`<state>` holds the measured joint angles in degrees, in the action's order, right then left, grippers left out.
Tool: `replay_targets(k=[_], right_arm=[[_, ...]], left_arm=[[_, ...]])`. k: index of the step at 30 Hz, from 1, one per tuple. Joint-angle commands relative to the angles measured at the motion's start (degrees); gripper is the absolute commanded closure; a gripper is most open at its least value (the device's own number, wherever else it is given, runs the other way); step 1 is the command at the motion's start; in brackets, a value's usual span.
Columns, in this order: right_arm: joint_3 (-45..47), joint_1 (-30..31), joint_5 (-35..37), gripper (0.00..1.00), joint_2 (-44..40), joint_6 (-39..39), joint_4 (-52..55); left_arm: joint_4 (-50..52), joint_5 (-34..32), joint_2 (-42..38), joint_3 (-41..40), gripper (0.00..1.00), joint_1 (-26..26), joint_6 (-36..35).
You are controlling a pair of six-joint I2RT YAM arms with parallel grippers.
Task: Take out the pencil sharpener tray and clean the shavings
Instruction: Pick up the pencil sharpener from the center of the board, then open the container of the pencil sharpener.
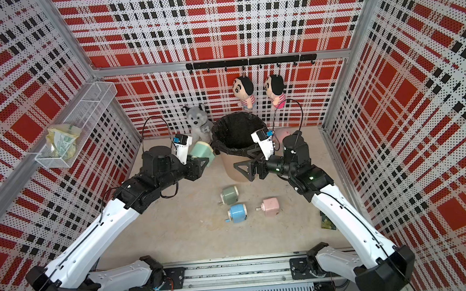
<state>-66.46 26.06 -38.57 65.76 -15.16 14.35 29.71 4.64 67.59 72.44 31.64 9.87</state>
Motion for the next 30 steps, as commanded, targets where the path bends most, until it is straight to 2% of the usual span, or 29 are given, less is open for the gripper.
replay_targets(k=[1, 7, 10, 14, 16, 24, 27, 30], right_arm=[[-3.43, -0.36, -9.79, 0.00, 3.27, 1.86, -2.86], [-5.06, -1.76, -20.65, 0.00, 6.89, 3.16, -2.54], [-1.79, -4.02, -26.81, 0.00, 5.99, -0.25, -7.69], [1.23, -4.97, -30.37, 0.00, 5.09, -2.74, -11.93], [3.33, -4.97, -32.70, 0.00, 4.97, -6.20, -17.45], [5.81, -5.32, -35.84, 0.00, 6.14, -13.30, -29.51], [7.55, -5.34, -36.43, 0.01, 6.68, -19.80, -37.75], [8.05, -5.27, -36.24, 0.03, 7.79, -21.22, -40.10]], left_arm=[[1.18, 11.24, 0.89, 3.97, 0.50, -1.36, -3.88], [3.60, 20.74, 3.07, 8.43, 0.51, -2.68, -6.24], [3.60, 26.12, 3.08, 9.33, 0.51, -3.06, -6.57], [3.91, 31.17, 3.22, 10.20, 0.53, -3.24, -6.82], [4.12, 33.21, 2.99, 10.34, 0.53, -3.25, -6.86], [4.97, 39.75, 1.53, 10.42, 0.51, -3.15, -6.09], [6.86, 40.32, 1.92, 10.75, 0.50, -2.87, -7.02], [7.28, 40.22, 1.92, 10.69, 0.50, -2.11, -7.22]])
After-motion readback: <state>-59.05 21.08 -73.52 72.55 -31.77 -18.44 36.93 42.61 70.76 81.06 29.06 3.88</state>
